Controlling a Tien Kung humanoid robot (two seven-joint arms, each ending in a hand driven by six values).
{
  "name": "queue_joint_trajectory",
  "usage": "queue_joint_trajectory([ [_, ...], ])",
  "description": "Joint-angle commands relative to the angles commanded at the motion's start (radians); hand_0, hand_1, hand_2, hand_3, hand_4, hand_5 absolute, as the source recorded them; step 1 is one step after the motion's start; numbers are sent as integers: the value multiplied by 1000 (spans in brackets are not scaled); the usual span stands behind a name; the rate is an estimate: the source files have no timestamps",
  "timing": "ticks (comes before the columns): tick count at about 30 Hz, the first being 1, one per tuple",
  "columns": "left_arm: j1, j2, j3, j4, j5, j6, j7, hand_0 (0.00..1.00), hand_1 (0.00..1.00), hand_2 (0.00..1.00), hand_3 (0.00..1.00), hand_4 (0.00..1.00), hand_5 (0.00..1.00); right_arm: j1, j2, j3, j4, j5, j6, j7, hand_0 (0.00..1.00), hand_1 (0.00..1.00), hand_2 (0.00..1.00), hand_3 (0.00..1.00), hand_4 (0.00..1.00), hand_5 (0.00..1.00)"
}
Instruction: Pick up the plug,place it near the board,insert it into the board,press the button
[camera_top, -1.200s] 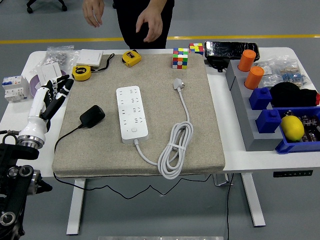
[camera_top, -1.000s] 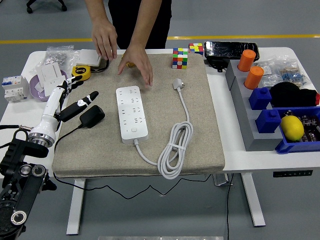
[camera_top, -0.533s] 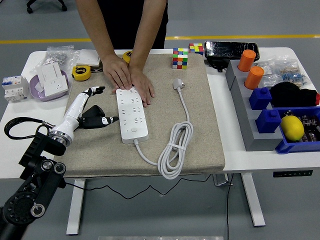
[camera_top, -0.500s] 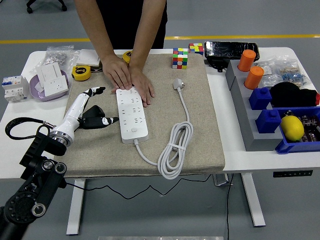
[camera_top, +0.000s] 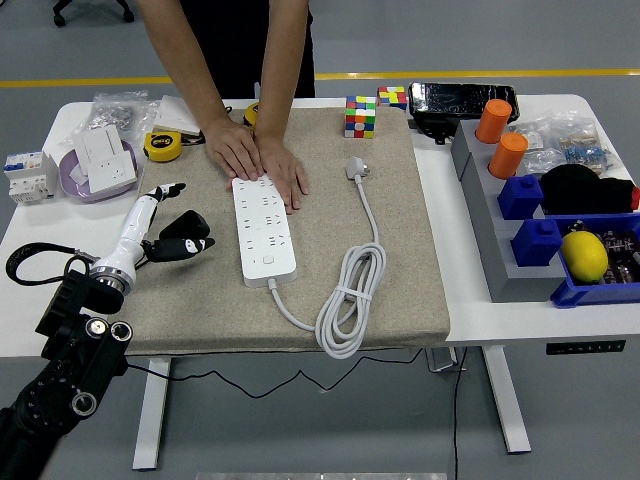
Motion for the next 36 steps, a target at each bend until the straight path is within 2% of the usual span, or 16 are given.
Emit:
queue_joint_trajectory([
  [1,0,0,-2,4,9,5,3,988,962,862,846,998,112,0,0,-2,0,1,0,1,818,747,743,758,998,816],
  [2,-2,0,-2,11,12,5,5,989,948,746,751,998,118,0,0,-1,0,-1,0,0,819,747,743,759,998,816],
  [7,-18,0,6,54,29,21,7,989,948,746,751,998,118,0,-1,-1,0,-3,1,0,819,747,743,759,998,816],
  [8,-21,0,8,62,35,24,7,915,889,707,726,998,125,0,-1,-2,0,-3,1,0,819,747,743,759,998,815],
  [13,-32,0,15,90,42,45,1,915,889,707,726,998,125,0,-2,-3,0,-4,1,0,819,747,743,759,998,815],
  [14,-35,0,17,94,43,51,0,857,840,656,689,998,124,-1,-2,-2,0,-5,1,0,819,747,743,758,998,815],
  [19,-50,0,14,119,48,72,-8,857,840,656,689,998,124,-1,-2,-1,0,-7,1,-1,819,747,743,758,998,815],
  [20,-53,0,14,123,49,73,-9,837,809,621,572,998,130,-1,-2,-1,0,-6,1,-1,819,747,743,758,998,816],
  [25,-59,0,13,136,58,80,-12,837,809,621,572,998,130,0,-2,-1,0,-4,1,0,819,747,743,758,998,816],
  [26,-59,0,11,136,64,79,-11,790,734,508,492,998,129,-1,-2,0,0,-4,1,0,818,747,743,759,998,817],
  [31,-64,0,9,149,74,85,-12,790,734,508,492,998,129,-1,-2,1,0,-5,1,-1,818,747,743,759,998,817],
  [32,-64,0,9,151,76,85,-12,666,587,449,491,919,137,-1,-2,1,0,-5,1,0,819,747,743,759,998,818],
  [36,-68,0,9,158,85,86,-13,666,587,449,491,919,137,1,-2,1,0,-4,0,1,819,747,743,759,998,818],
])
